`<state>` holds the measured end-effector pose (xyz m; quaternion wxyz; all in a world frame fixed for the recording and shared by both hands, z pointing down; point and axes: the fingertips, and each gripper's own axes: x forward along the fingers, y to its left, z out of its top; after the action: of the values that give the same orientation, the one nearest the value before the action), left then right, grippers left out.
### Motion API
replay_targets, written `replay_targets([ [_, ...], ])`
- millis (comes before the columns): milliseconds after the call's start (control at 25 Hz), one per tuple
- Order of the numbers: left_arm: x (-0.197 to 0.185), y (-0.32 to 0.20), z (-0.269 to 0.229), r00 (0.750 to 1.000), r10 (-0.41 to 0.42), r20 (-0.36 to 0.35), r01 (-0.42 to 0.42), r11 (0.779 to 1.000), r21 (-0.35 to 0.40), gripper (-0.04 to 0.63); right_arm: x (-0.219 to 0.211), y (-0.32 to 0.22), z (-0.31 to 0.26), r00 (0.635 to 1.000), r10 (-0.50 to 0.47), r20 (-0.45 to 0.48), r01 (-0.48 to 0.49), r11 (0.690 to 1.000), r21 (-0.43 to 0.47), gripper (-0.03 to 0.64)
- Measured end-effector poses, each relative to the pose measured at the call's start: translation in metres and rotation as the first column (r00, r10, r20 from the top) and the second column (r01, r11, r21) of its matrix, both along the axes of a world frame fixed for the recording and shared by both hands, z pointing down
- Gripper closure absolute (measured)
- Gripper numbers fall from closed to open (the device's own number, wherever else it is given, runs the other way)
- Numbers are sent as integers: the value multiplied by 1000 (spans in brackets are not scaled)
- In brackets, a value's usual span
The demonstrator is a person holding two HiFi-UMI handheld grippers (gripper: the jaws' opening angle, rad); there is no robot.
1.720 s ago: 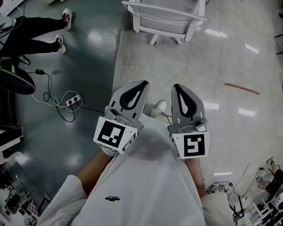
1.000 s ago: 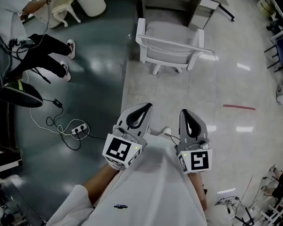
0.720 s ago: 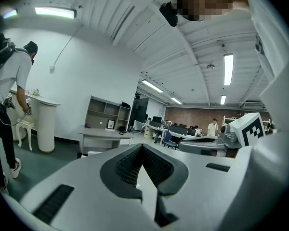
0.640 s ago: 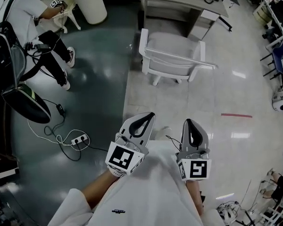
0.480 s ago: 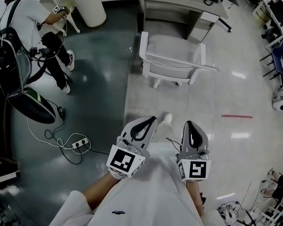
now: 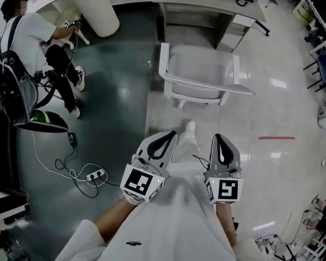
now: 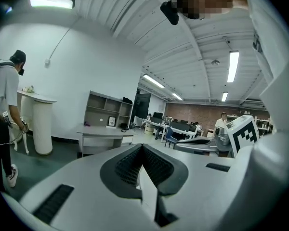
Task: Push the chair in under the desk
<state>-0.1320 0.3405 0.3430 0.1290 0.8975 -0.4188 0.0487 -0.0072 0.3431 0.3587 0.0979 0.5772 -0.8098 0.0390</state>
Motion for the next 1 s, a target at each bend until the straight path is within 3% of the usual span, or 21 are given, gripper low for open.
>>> replay_targets([
  [480, 60, -156, -10, 997, -49, 68, 49, 999, 1, 588, 53, -162, -7, 989, -148, -22, 148, 989, -16, 575],
  [680, 89, -196, -12, 996, -39, 86, 40, 999, -7, 588, 66, -206, -9, 972, -232, -44, 232, 973, -10, 571],
  [840, 104, -212, -3, 991, -5, 133, 5, 1000, 1, 588, 78, -218, -3, 958, -275, -84, 272, 961, -48, 571],
  [1000, 116, -213, 12, 970, 99, 223, -94, 995, -34, 588, 83, -217, 13, 945, -317, -84, 308, 945, -106, 534],
])
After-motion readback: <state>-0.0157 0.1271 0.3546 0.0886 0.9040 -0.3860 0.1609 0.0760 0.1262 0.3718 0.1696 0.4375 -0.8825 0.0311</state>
